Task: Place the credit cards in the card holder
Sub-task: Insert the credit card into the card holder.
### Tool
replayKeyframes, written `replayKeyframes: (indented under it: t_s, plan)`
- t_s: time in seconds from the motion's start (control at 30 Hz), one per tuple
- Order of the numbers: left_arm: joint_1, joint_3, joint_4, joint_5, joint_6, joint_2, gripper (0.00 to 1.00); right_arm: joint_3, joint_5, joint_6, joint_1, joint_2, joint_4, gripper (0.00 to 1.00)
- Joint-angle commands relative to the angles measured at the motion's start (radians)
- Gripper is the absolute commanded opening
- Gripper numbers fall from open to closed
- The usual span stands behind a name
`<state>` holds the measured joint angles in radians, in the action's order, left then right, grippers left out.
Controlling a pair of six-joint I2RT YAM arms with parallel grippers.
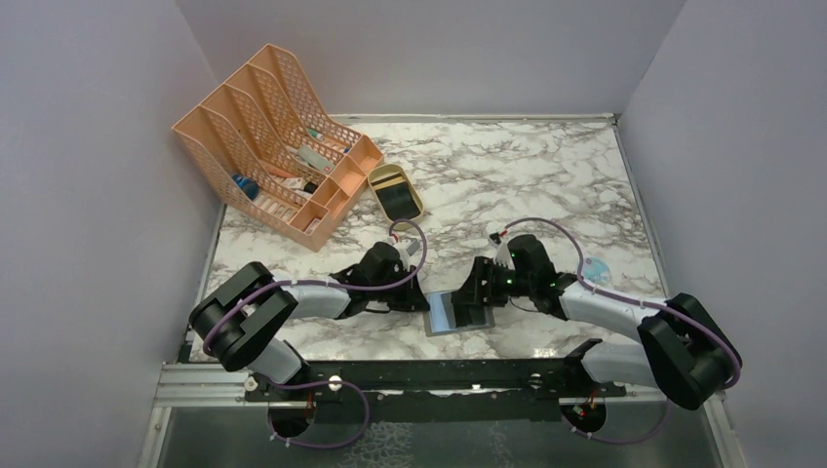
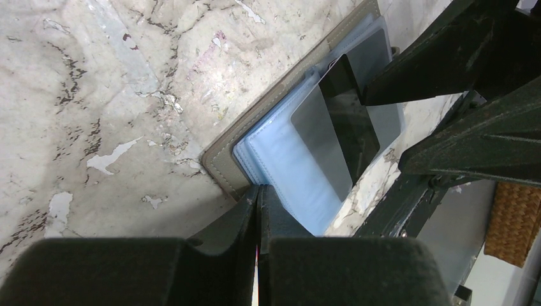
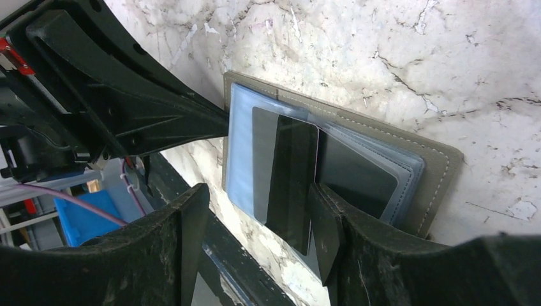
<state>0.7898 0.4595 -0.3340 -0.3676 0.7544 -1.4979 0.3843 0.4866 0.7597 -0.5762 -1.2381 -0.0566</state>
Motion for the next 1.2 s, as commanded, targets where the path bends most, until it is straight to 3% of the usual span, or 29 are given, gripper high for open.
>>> replayKeyframes:
  t_s: [0.0, 0.53, 0.87, 1.17]
  plan:
    - [0.023, -0.036, 0.09, 0.032, -0.004, -0.017, 0.05, -0.018, 0.015, 0.036, -0.014, -0.015, -0.05, 0.6]
    - [0.029, -0.031, 0.086, 0.035, -0.001, -0.017, 0.05, -0.008, -0.017, 0.1, -0.095, -0.048, -0.106, 0.6]
    - [0.029, -0.026, 0.089, 0.032, -0.005, -0.019, 0.05, 0.046, -0.113, 0.052, -0.097, 0.023, 0.038, 0.59]
    - [0.031, -0.024, 0.092, 0.032, -0.007, -0.02, 0.05, 0.066, -0.151, 0.069, -0.131, -0.005, 0.058, 0.59]
